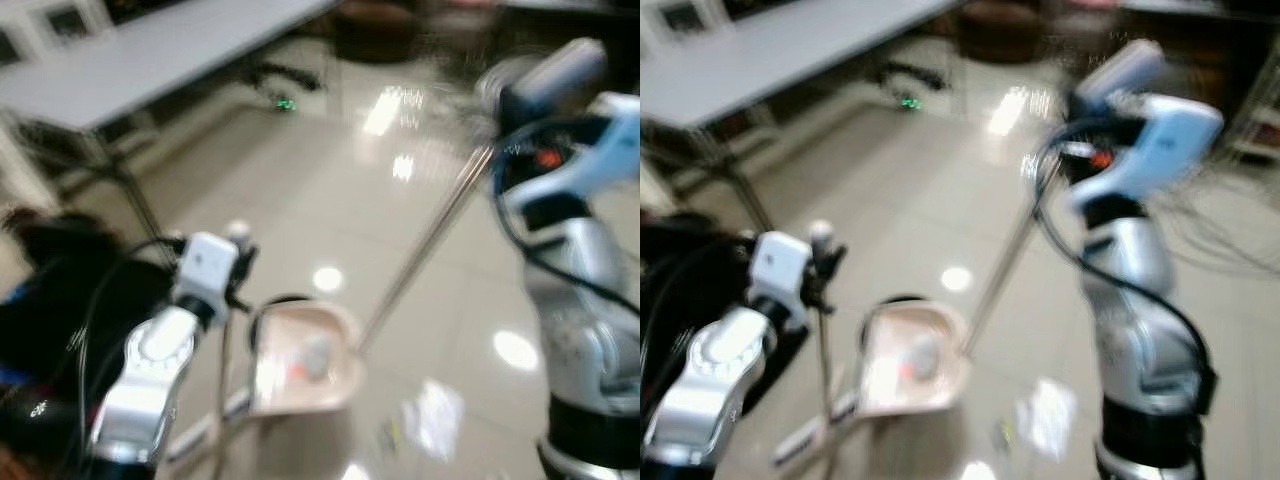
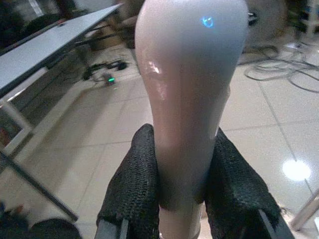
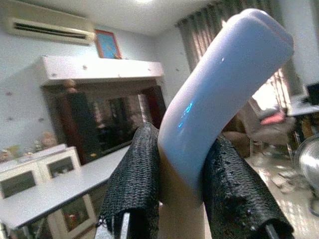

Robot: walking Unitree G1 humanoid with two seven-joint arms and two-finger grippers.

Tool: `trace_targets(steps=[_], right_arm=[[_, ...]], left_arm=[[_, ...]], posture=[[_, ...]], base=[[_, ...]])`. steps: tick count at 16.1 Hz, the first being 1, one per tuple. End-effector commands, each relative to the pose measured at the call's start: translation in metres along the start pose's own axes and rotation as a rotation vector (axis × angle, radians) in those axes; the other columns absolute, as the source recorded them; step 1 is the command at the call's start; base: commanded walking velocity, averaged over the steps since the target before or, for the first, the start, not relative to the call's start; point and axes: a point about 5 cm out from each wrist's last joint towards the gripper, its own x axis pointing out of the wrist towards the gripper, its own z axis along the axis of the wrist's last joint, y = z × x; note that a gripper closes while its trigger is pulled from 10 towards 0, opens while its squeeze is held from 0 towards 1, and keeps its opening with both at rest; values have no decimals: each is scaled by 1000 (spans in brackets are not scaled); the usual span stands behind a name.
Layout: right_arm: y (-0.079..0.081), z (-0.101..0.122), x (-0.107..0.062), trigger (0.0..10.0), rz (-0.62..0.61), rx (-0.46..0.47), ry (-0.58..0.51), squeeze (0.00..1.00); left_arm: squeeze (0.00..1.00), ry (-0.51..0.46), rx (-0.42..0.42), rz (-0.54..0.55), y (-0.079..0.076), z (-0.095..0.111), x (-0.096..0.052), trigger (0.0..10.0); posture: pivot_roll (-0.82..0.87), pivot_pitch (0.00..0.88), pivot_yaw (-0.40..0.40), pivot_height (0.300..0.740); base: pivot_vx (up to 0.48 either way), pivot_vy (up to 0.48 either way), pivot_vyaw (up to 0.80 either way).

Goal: Sweep floor

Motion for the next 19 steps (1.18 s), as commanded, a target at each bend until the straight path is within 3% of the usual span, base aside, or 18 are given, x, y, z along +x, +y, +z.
trace_targets(steps=[1, 6, 14, 19], right_arm=[[11, 8, 4, 10000, 46, 18, -46, 0], [6, 10, 4, 10000, 19, 22, -58, 0], [-3, 11, 1, 10000, -25, -6, -92, 0], [3, 12, 4, 10000, 13, -45, -146, 0]], left_arm=[[0, -11, 26, 42, 10, 4, -2, 10000], [0, -11, 29, 39, 11, 4, 0, 10000], [0, 3, -7, 7, 4, -4, 1, 10000], [0, 9, -7, 2, 2, -8, 0, 10000]], posture=[[32, 18, 16, 740], [24, 13, 22, 740], [10, 0, 21, 740], [9, 0, 23, 740]], base=[[428, 0, 781], [425, 0, 0], [0, 0, 0], [0, 0, 0]])
